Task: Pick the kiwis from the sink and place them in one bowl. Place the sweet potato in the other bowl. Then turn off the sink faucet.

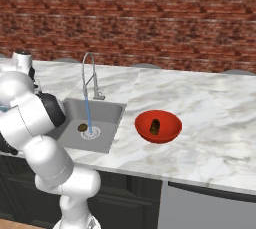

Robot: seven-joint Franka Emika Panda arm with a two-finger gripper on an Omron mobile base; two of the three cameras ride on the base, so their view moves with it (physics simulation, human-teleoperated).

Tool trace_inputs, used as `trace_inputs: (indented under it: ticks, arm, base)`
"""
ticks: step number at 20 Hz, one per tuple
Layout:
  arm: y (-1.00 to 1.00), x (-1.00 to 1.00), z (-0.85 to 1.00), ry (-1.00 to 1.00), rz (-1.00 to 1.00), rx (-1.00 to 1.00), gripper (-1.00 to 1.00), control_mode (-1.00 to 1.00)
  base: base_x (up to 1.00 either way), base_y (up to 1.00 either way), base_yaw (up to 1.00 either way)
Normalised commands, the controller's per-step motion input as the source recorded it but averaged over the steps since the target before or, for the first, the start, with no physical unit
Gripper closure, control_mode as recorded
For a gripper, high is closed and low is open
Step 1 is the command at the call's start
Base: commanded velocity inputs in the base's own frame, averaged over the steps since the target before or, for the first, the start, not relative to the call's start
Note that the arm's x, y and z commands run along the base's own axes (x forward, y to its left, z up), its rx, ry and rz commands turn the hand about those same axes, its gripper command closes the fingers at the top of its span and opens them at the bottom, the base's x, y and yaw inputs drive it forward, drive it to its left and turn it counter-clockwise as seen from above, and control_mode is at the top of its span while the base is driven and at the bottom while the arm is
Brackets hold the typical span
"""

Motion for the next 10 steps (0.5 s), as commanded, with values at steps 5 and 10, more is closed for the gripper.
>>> trace_inputs:
  ticks: [5,10]
  arm:
    - [0.07,0.01,0.00,-0.01,0.00,0.00,1.00,-1.00]
    - [0.18,0.07,0.00,0.00,0.00,0.00,1.00,-1.00]
  base:
    - [0.00,0.00,0.00]
    - [0.00,0.00,0.00]
